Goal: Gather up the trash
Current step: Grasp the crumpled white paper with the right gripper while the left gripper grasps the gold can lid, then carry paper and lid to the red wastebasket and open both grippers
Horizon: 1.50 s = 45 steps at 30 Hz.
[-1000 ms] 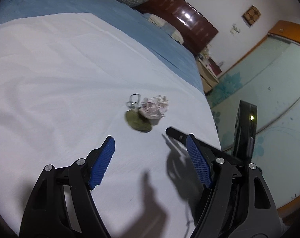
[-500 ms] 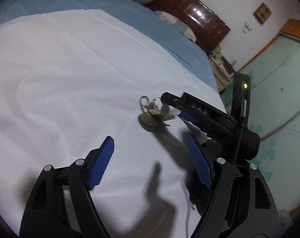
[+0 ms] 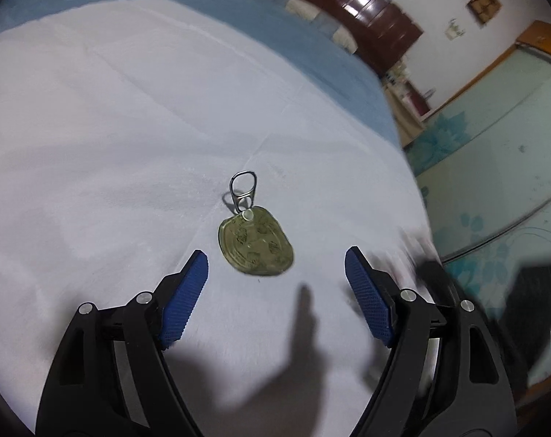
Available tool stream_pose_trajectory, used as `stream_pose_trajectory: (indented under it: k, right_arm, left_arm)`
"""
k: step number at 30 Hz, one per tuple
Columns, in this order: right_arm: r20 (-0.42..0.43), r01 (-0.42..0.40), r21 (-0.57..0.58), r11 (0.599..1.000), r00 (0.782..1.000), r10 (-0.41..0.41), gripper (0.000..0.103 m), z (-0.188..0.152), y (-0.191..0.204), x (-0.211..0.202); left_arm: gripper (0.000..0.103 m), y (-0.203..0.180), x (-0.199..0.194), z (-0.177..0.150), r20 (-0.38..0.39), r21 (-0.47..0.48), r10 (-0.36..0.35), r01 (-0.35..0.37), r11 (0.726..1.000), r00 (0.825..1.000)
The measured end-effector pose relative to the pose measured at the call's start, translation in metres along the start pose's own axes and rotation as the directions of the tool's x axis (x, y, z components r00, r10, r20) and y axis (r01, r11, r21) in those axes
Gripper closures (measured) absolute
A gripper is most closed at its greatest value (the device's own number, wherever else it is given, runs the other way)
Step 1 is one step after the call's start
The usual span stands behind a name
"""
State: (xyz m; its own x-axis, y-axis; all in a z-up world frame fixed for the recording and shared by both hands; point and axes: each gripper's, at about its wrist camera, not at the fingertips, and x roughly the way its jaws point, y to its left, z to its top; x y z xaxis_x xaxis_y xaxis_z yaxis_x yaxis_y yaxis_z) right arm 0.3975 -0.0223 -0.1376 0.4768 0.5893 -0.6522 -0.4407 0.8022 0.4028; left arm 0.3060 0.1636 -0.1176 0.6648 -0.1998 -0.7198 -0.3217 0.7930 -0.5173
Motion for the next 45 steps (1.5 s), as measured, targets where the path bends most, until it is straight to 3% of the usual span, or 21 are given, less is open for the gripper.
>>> stream_pose_trajectory:
  k: [2, 5, 7, 10, 12, 13, 15, 16, 21, 23, 26, 33, 37, 40, 43, 45]
  right_arm:
    - [-0.025, 0.003, 0.027, 1.0, 1.0, -0.002, 0.057, -0.015, -0.015, -0.012]
    - [-0.035, -0.018, 0.057, 0.998, 0.999, 0.02, 0.056, -0.026, -0.029, -0.03]
    - [-0.045, -0.014, 0.053, 0.998, 0.999, 0.017, 0.056, -0.031, -0.03, -0.028]
    - [-0.048, -0.017, 0.053, 0.998, 0.999, 0.02, 0.056, -0.037, -0.035, -0.031]
    - [-0.046, -0.022, 0.058, 0.998, 0.999, 0.024, 0.056, -0.038, -0.037, -0.029]
    - [-0.046, -0.023, 0.058, 0.998, 0.999, 0.025, 0.056, -0.038, -0.037, -0.028]
    - [-0.046, -0.026, 0.06, 0.998, 0.999, 0.029, 0.056, -0.038, -0.034, -0.024]
    - [-0.045, -0.029, 0.064, 0.998, 0.998, 0.032, 0.056, -0.038, -0.035, -0.024]
    - [-0.045, -0.035, 0.07, 0.997, 0.998, 0.038, 0.056, -0.036, -0.035, -0.021]
    - [-0.046, -0.035, 0.07, 0.997, 0.998, 0.038, 0.056, -0.036, -0.037, -0.02]
    - [-0.047, -0.036, 0.072, 0.997, 0.998, 0.039, 0.056, -0.034, -0.036, -0.021]
    - [-0.054, 0.018, 0.051, 0.999, 0.998, -0.015, 0.056, -0.03, -0.025, -0.031]
    - [0.017, -0.008, 0.061, 0.998, 1.0, 0.007, 0.056, -0.023, -0.013, -0.103]
    - [0.123, -0.036, 0.035, 0.999, 0.992, 0.032, 0.056, -0.019, -0.009, -0.202]
    - [0.196, -0.017, 0.018, 1.0, 0.981, 0.014, 0.056, -0.022, -0.021, -0.291]
    - [0.236, 0.028, 0.026, 0.999, 0.971, -0.034, 0.056, -0.03, -0.044, -0.357]
  left_arm:
    - [0.021, -0.005, 0.008, 0.004, -0.006, 0.015, 0.026, -0.026, 1.0, 1.0]
    - [0.014, -0.022, 0.023, 0.004, -0.037, 0.098, 0.119, -0.115, 0.989, 0.992]
    - [0.012, -0.04, 0.037, 0.002, -0.06, 0.197, 0.231, -0.215, 0.956, 0.971]
    - [0.012, -0.062, 0.055, -0.006, -0.054, 0.326, 0.398, -0.361, 0.874, 0.916]
    - [0.013, -0.063, 0.055, -0.004, -0.05, 0.313, 0.406, -0.372, 0.874, 0.912]
    - [0.016, -0.06, 0.053, -0.003, -0.048, 0.296, 0.4, -0.369, 0.881, 0.915]
    - [0.034, -0.056, 0.046, -0.001, -0.02, 0.263, 0.405, -0.386, 0.884, 0.914]
    - [0.044, -0.052, 0.042, 0.0, -0.007, 0.239, 0.397, -0.384, 0.892, 0.918]
    - [0.044, -0.036, 0.025, -0.001, 0.004, 0.152, 0.266, -0.263, 0.953, 0.964]
    - [0.045, -0.034, 0.02, -0.004, 0.013, 0.125, 0.228, -0.228, 0.966, 0.974]
    - [0.045, -0.031, 0.001, -0.008, 0.065, 0.096, 0.195, -0.201, 0.975, 0.979]
    - [0.045, -0.059, -0.069, -0.049, 0.17, 0.163, 0.111, -0.139, 0.977, 0.979]
    - [0.044, -0.086, -0.117, -0.075, 0.215, 0.158, 0.038, -0.073, 0.985, 0.976]
    - [0.044, -0.124, -0.151, -0.092, 0.248, 0.199, -0.033, -0.017, 0.98, 0.968]
    - [0.044, -0.17, -0.178, -0.118, 0.259, 0.272, -0.118, 0.045, 0.961, 0.959]
    - [0.044, -0.212, -0.196, -0.141, 0.251, 0.341, -0.191, 0.098, 0.935, 0.949]
